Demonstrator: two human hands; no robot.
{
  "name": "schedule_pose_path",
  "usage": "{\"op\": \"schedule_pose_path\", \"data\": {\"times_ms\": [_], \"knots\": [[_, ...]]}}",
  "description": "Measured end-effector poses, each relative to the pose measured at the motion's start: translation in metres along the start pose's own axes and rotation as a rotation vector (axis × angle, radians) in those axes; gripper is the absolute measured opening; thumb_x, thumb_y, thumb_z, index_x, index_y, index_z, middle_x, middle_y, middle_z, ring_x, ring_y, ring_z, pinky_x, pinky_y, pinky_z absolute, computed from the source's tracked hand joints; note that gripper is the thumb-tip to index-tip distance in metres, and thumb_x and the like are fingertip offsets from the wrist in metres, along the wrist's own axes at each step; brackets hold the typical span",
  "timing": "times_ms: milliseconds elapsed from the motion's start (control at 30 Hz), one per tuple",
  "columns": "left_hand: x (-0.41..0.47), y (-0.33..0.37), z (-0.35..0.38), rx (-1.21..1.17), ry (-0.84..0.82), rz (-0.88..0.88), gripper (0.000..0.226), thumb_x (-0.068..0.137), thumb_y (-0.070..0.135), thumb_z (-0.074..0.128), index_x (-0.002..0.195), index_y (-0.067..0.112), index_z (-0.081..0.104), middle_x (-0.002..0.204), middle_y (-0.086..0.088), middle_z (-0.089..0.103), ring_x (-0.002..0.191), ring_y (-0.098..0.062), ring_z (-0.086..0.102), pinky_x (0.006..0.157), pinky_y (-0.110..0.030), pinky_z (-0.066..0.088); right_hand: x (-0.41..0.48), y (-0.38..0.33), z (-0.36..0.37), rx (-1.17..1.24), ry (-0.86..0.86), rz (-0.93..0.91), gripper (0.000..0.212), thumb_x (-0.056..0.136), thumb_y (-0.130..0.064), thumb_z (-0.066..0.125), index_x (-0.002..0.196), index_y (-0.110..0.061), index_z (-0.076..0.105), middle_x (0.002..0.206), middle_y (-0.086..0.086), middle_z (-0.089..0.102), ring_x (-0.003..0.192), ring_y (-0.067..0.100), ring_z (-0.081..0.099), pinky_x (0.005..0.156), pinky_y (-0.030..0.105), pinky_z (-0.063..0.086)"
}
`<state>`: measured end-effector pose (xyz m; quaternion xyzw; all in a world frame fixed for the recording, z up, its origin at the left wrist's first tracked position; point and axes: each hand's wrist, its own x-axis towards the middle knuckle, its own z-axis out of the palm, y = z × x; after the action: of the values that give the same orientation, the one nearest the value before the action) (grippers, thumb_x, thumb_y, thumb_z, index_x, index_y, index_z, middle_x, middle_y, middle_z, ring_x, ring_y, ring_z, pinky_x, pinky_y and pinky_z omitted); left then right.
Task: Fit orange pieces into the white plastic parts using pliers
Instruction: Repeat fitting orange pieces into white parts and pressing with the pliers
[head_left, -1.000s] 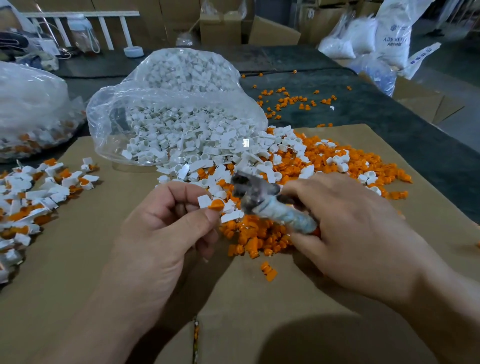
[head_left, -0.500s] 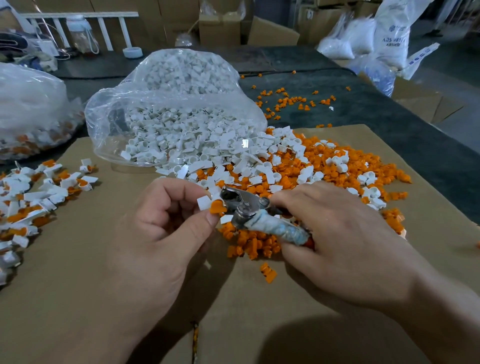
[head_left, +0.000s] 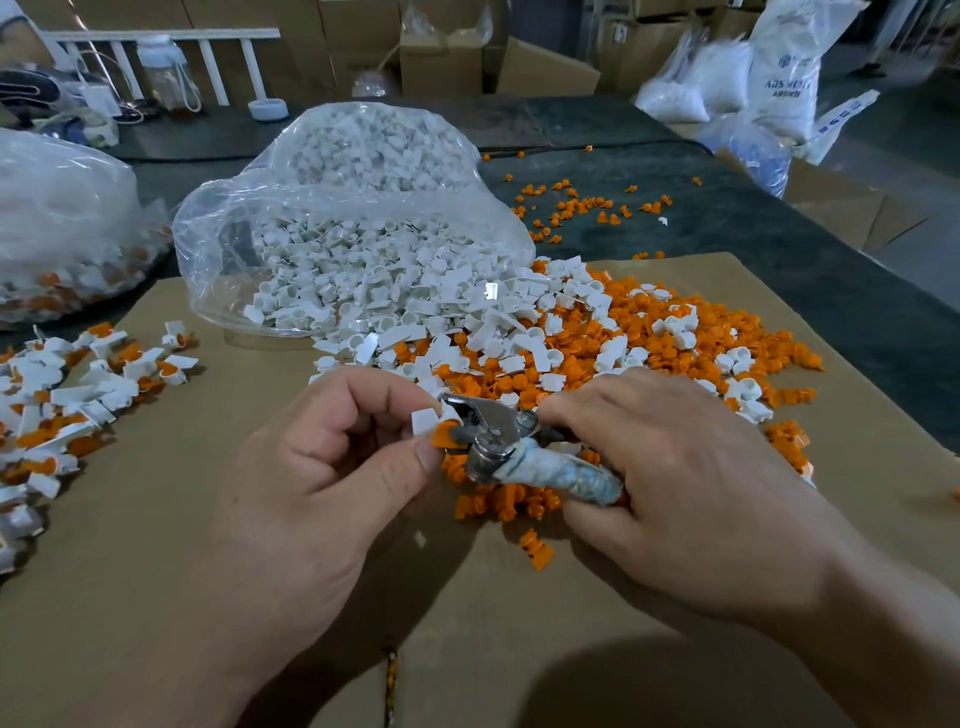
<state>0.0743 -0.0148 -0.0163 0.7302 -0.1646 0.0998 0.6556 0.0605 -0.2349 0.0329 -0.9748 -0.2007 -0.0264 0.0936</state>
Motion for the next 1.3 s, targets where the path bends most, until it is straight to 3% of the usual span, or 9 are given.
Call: {"op": "schedule_pose_path", "data": {"times_ms": [167, 367, 733, 867, 1067, 1300], "knots": [[-0.0001, -0.0017, -0.0020, -0.012, -0.022, 0.018, 0.023, 0.074, 0.040, 0.074, 0.094, 0.030, 0.072, 0.073, -0.004, 0.064, 0.062, -0.019, 0.060, 0.055, -0.025, 0.052, -0.0001, -0.0004, 0.0007, -0.043, 0.001, 0.023, 0.059, 0.077, -0.057, 0.023, 0.119, -0.033, 0.058, 0.096, -0.015, 0.056, 0.089, 0.011, 0.047, 0.081, 0.034, 0.044], [-0.0001, -0.0024, 0.0000, -0.039, -0.025, 0.022, 0.041, 0.073, 0.060, 0.078, 0.096, 0.027, 0.072, 0.073, -0.005, 0.066, 0.059, -0.018, 0.062, 0.053, -0.025, 0.053, 0.0000, -0.0003, -0.0008, -0.069, -0.010, 0.031, 0.061, 0.073, -0.062, 0.012, 0.100, -0.035, 0.060, 0.085, -0.015, 0.053, 0.082, 0.010, 0.047, 0.077, 0.032, 0.043], [0.0004, 0.0031, 0.0046, -0.095, -0.054, 0.031, 0.027, 0.075, 0.052, 0.079, 0.090, 0.030, 0.072, 0.076, 0.008, 0.070, 0.066, -0.004, 0.065, 0.058, -0.016, 0.053, -0.0002, -0.0026, -0.0004, -0.093, -0.009, 0.016, 0.045, 0.075, -0.062, 0.014, 0.078, -0.034, 0.049, 0.070, -0.013, 0.045, 0.068, 0.010, 0.044, 0.067, 0.029, 0.036], [0.0004, 0.0023, 0.0045, -0.113, -0.048, 0.032, 0.012, 0.078, 0.036, 0.075, 0.087, 0.030, 0.071, 0.074, 0.006, 0.070, 0.065, -0.004, 0.065, 0.058, -0.016, 0.053, -0.0009, -0.0022, 0.0004, -0.091, 0.013, 0.010, 0.041, 0.077, -0.061, 0.017, 0.072, -0.032, 0.046, 0.064, -0.012, 0.044, 0.062, 0.009, 0.042, 0.062, 0.029, 0.036], [0.0002, 0.0031, 0.0038, -0.131, -0.048, 0.011, 0.030, 0.078, 0.052, 0.078, 0.092, 0.026, 0.071, 0.077, 0.002, 0.071, 0.066, -0.007, 0.068, 0.058, -0.018, 0.054, -0.0025, -0.0025, -0.0008, -0.061, 0.022, 0.003, 0.044, 0.076, -0.061, 0.015, 0.069, -0.031, 0.046, 0.061, -0.011, 0.044, 0.059, 0.008, 0.043, 0.060, 0.029, 0.038], [-0.0003, 0.0050, 0.0040, -0.115, -0.062, 0.028, 0.025, 0.078, 0.051, 0.078, 0.092, 0.031, 0.071, 0.077, 0.004, 0.071, 0.066, -0.007, 0.067, 0.058, -0.018, 0.054, -0.0036, -0.0040, -0.0020, -0.058, 0.037, -0.005, 0.041, 0.076, -0.061, 0.013, 0.065, -0.032, 0.041, 0.058, -0.011, 0.045, 0.056, 0.007, 0.044, 0.055, 0.025, 0.037]]}}
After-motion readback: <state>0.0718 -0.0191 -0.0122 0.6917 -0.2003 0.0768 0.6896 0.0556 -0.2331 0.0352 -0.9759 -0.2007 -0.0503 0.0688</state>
